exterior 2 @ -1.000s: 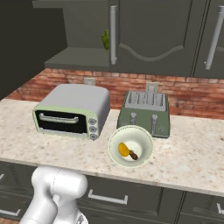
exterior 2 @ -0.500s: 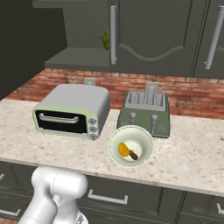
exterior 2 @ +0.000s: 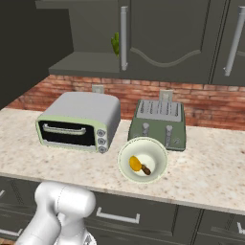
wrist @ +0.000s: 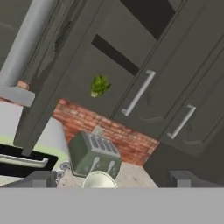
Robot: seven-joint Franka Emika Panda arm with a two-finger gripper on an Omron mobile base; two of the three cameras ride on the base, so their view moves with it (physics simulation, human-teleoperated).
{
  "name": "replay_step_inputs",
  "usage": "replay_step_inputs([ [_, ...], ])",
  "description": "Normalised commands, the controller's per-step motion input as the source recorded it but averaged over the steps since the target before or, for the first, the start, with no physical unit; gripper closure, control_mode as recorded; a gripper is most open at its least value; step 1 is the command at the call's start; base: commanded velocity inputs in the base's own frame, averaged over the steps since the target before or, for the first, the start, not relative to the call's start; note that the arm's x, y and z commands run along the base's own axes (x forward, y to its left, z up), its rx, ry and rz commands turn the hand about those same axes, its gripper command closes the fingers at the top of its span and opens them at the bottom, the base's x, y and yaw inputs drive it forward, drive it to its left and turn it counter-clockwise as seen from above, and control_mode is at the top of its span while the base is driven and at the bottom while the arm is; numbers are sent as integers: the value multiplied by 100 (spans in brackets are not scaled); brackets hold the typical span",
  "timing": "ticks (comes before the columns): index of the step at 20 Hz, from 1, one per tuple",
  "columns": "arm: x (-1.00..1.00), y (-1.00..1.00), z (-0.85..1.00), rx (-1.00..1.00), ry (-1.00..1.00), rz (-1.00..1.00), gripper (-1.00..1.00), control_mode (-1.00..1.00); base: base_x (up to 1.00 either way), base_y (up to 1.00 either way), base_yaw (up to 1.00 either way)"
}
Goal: Open the cabinet. Pick the banana and mango from the cabinet and place them into the bowl. Then close the cabinet.
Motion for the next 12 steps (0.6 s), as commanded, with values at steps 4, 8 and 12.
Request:
replay_step_inputs([
  [4, 11, 34, 0, -8, -2, -15, -100, -100, 0, 0, 0],
  [8, 23, 31, 0, -8, -2, -13, -100, -100, 0, 0, 0],
  [12, 32, 33, 0, -8, 0, -12, -100, -100, 0, 0, 0],
])
